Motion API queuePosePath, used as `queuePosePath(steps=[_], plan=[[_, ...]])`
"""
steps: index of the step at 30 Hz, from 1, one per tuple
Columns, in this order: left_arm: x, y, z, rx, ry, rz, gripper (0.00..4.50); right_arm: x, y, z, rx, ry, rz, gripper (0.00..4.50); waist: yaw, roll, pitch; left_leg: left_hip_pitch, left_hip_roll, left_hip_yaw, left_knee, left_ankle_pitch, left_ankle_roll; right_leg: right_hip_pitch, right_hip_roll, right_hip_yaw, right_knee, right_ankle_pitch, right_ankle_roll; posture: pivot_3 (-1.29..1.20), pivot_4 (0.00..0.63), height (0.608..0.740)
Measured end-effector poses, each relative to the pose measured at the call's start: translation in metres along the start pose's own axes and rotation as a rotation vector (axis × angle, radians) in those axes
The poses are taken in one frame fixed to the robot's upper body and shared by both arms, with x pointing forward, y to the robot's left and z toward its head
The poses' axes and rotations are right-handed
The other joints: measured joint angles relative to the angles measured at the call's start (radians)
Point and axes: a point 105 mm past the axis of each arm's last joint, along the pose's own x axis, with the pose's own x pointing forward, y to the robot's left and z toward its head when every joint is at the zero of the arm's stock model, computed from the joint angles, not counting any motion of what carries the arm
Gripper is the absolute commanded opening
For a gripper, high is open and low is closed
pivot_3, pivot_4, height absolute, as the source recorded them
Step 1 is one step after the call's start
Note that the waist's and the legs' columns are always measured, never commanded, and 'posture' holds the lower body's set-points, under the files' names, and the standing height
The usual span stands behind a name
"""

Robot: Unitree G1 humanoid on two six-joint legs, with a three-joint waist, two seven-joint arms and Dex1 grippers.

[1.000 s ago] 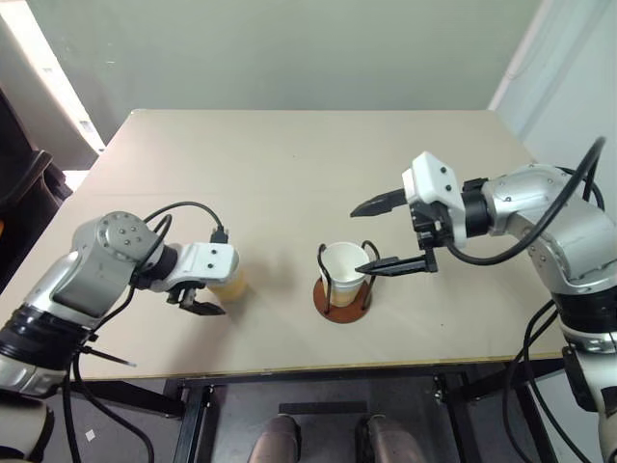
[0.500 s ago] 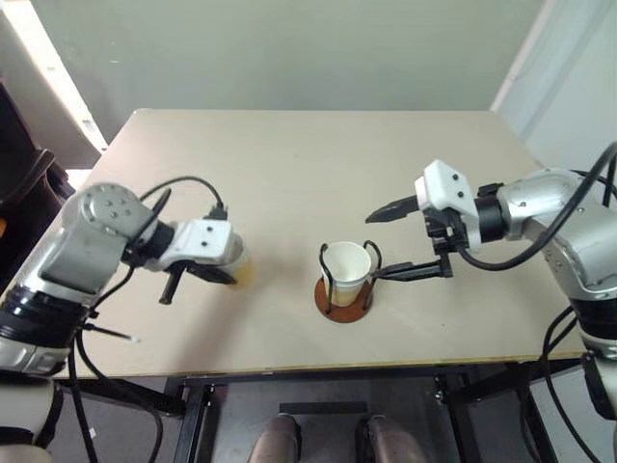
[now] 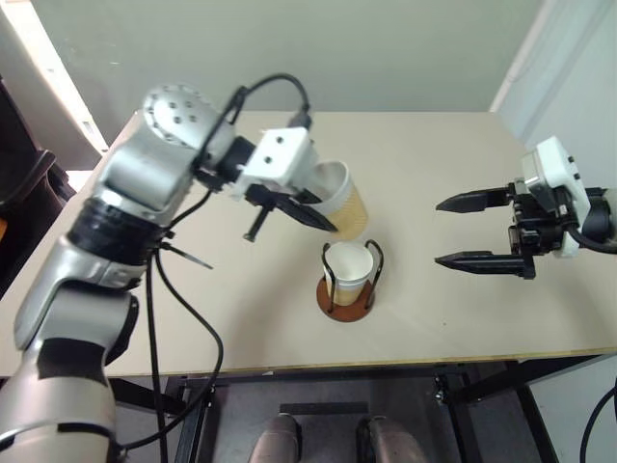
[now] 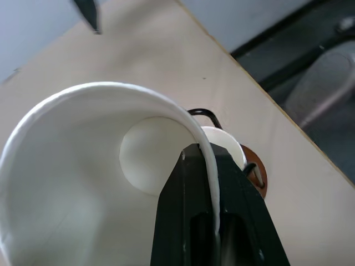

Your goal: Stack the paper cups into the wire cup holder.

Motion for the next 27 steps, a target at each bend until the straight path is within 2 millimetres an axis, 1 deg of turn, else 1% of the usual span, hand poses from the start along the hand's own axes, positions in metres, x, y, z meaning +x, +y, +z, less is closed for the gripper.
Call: queuePosePath(steps=[3,7,11,15,22,27], plan=[[0.008,0.005,-0.004,0.037,0.022,-0.038,0.01,0.001,0.005,-0.001,0.005,0.003,-0.006,4.5,0.002,0.0,0.0,-0.001,0.0,0.0,0.001,0.0,0.001,0.0,0.0,0.0,-0.001,0.0,0.002,0.0,0.15,0.74],[0.013,0.008,-0.008,0.085,0.056,-0.077,0.01,-0.002,0.008,-0.004,0.009,0.03,-0.037,4.5,0.005,0.0,0.0,-0.005,0.0,0.0,0.005,-0.003,0.004,0.0,0.001,0.001,-0.002,0.0,0.005,0.0,0.15,0.74],[0.015,0.009,-0.008,0.117,0.058,-0.102,0.01,-0.006,0.009,-0.005,0.012,0.036,-0.068,4.5,0.007,0.001,0.001,-0.01,0.0,-0.001,0.015,-0.006,0.006,0.0,0.002,0.0,-0.002,-0.002,0.008,0.0,0.15,0.74],[0.013,0.007,-0.004,0.169,0.077,-0.141,0.01,-0.009,0.009,-0.008,0.021,0.036,-0.086,4.5,0.009,0.001,0.0,-0.012,-0.001,-0.001,0.019,-0.011,0.008,0.0,0.002,0.002,-0.003,-0.002,0.01,0.0,0.15,0.74],[0.021,0.0,-0.008,0.189,0.083,-0.211,0.01,-0.008,0.009,-0.011,0.025,0.047,-0.114,4.5,0.011,0.001,0.001,-0.013,-0.001,-0.001,0.019,-0.012,0.008,0.0,0.002,0.001,-0.003,-0.002,0.012,0.0,0.15,0.74],[0.022,0.004,-0.006,0.201,0.085,-0.215,0.01,-0.008,0.01,-0.011,0.024,0.048,-0.118,4.5,0.013,0.001,0.001,-0.013,-0.001,-0.001,0.019,-0.012,0.008,0.0,0.002,0.002,-0.003,-0.003,0.012,0.0,0.15,0.74]])
